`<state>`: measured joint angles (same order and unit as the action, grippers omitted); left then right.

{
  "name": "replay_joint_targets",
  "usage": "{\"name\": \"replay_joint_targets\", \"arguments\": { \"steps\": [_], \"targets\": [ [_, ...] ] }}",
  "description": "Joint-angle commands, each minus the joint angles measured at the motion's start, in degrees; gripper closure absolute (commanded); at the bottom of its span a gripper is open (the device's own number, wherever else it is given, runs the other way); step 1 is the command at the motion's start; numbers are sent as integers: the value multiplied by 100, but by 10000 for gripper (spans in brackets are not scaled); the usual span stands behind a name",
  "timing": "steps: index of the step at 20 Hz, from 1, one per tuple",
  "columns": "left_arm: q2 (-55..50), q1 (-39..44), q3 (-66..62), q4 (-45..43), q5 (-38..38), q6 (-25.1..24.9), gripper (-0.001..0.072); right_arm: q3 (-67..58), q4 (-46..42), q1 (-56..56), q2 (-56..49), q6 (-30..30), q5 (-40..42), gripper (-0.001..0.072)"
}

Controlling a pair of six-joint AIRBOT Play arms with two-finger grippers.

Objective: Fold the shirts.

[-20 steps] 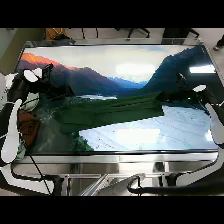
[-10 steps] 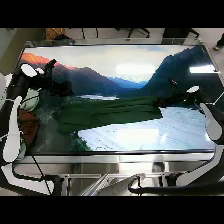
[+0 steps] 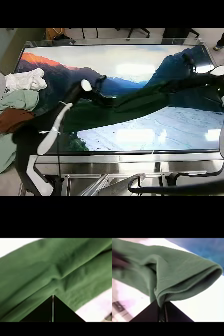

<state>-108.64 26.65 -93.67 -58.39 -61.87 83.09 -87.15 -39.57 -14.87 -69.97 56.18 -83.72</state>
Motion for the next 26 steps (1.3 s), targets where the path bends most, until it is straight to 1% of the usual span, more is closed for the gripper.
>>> {"name": "replay_joint_targets", "arguments": {
  "steps": [1, 5, 8, 11, 13, 15, 17, 20, 22, 23, 24, 25, 26],
  "targets": [
    [-866, 874, -691, 4, 247, 42, 689, -503, 127, -2, 573, 514, -573, 691],
    [-1598, 1191, -1982, 11, -90, 363, 689, -656, 129, 9, 809, 839, -761, 691],
    [-1633, 1178, -2568, 15, -667, 442, 689, -651, 129, 9, 817, 1008, -881, 690],
    [-977, 859, -2588, 15, -1287, 437, 689, -645, 249, 199, 789, 1078, -868, 691],
    [-256, 424, -2588, 15, -1674, 352, 689, -645, 302, 623, 730, 1156, -767, 690],
    [616, -190, -2586, 15, -1884, 321, 689, -643, 387, 1257, 632, 1207, -426, 691],
    [1436, -859, -2586, 15, -1921, 286, 689, -636, 452, 2107, 466, 1220, 192, 690],
    [2468, -1919, -2583, 15, -1921, 236, 689, -557, 448, 3580, -57, 1165, 1493, 690],
    [3027, -2494, -2343, 17, -1818, 125, 689, -527, 448, 4623, -719, 844, 2603, 689],
    [3285, -2728, -2116, 15, -1738, 28, 689, -527, 448, 5084, -1141, 660, 3261, 675],
    [3475, -2924, -1910, 15, -1707, -28, 689, -527, 450, 5449, -1547, 595, 3901, 515],
    [3654, -3099, -1694, 15, -1703, -83, 689, -529, 450, 5729, -1910, 428, 4476, 403],
    [3797, -3220, -1504, 15, -1703, -109, 689, -560, 448, 5860, -2179, 345, 4739, 415]
  ]
}}
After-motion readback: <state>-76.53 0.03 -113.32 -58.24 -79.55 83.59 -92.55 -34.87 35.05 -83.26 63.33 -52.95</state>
